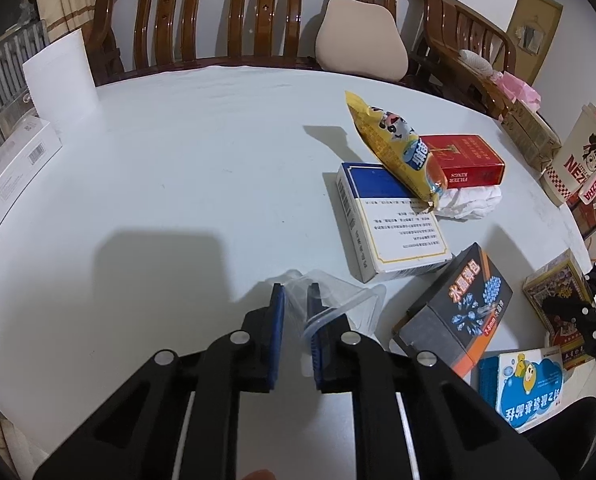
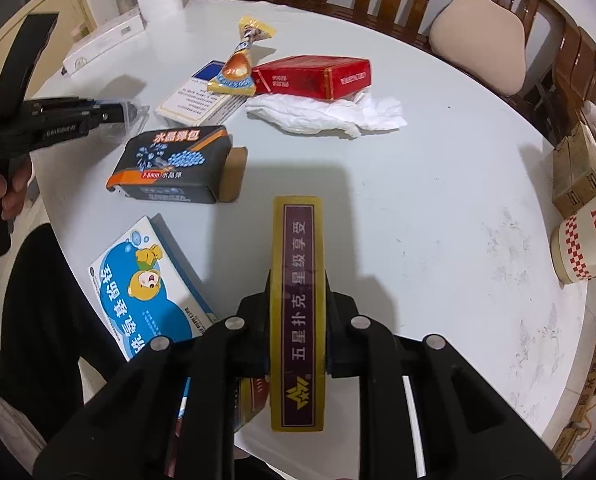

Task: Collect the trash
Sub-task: 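Carry the clamshell and card strip in both tools down over the white bag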

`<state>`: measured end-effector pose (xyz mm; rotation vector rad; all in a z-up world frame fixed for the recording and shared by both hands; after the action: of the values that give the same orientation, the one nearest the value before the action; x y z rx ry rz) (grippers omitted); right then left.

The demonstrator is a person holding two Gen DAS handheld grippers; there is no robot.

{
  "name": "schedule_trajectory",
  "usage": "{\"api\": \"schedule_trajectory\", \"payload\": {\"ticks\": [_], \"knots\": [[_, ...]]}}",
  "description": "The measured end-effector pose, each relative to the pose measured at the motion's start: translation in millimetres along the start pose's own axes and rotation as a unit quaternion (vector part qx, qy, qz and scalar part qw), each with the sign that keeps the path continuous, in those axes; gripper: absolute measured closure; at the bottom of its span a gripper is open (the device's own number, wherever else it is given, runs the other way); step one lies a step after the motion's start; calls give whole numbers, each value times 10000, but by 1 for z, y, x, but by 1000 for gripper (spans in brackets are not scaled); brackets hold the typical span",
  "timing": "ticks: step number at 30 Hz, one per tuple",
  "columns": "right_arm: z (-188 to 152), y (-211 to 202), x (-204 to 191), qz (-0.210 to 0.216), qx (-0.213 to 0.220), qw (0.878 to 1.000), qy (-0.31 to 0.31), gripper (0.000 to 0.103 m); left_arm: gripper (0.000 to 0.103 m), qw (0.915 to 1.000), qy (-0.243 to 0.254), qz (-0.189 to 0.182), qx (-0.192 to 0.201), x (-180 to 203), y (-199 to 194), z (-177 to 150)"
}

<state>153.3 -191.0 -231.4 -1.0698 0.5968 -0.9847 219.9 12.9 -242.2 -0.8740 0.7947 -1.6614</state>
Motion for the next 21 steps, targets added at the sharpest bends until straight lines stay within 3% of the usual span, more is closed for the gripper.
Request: {"api": "schedule_trajectory", "payload": {"ticks": [10, 21], "knots": [[1, -20, 6, -2, 191, 9997, 142, 86, 91, 9998, 67, -69, 186, 10, -23, 3], [8, -77, 3, -66, 722, 9968, 335, 86, 91, 9972, 295, -267, 637, 39, -91, 15]]}}
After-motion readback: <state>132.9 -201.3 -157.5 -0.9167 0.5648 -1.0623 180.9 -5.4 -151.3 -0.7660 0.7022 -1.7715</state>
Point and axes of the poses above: each gripper's, at about its wrist camera, not at the fingertips, and y roughly the way its jaws point, x to its right, z to its top, the point moved 9 cm from there along y, roughly the way its jaws point, and after that the axes turned 6 degrees about -y, right-handed, at the moved point
